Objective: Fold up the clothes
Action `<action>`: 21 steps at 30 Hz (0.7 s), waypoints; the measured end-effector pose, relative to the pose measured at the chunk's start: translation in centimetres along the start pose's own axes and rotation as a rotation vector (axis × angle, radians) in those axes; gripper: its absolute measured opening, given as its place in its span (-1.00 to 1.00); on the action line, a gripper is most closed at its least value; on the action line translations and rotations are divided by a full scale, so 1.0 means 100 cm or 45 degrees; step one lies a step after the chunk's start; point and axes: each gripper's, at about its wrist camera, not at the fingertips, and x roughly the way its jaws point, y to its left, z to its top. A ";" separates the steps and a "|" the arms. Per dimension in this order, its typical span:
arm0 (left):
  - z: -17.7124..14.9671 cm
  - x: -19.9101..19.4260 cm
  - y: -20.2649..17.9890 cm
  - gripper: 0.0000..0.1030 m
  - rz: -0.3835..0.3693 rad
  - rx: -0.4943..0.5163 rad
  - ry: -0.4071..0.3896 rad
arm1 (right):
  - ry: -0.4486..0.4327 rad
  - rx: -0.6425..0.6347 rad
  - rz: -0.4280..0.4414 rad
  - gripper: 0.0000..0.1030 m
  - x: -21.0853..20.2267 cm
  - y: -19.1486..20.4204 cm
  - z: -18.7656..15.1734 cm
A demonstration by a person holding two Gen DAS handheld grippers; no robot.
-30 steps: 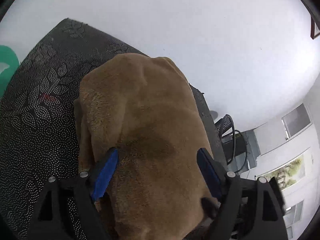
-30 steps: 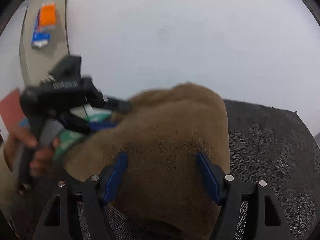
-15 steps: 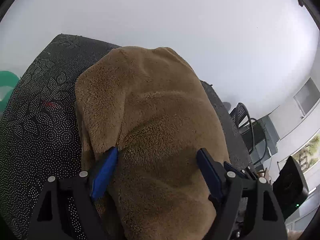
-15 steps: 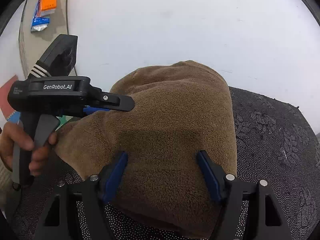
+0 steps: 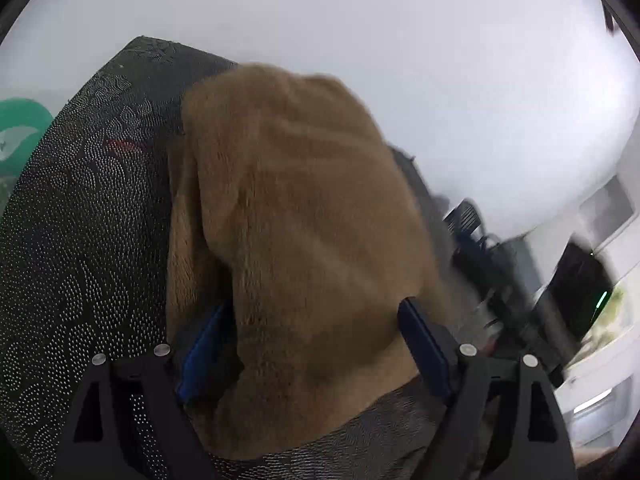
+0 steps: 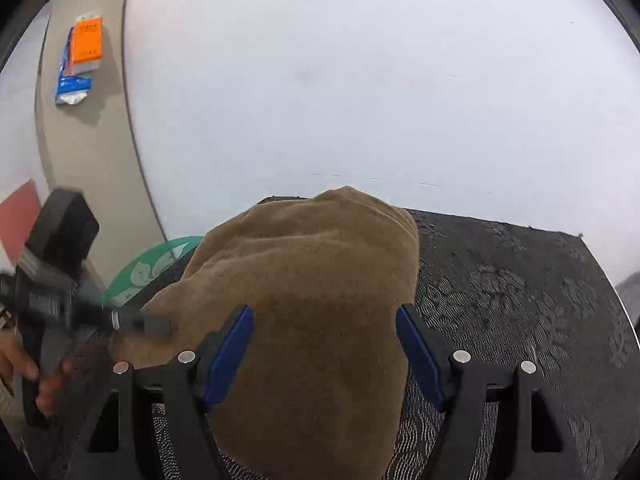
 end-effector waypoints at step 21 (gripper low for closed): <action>0.034 -0.041 0.041 0.88 -0.077 -0.254 -0.104 | 0.141 -0.154 0.102 0.53 0.062 0.003 -0.026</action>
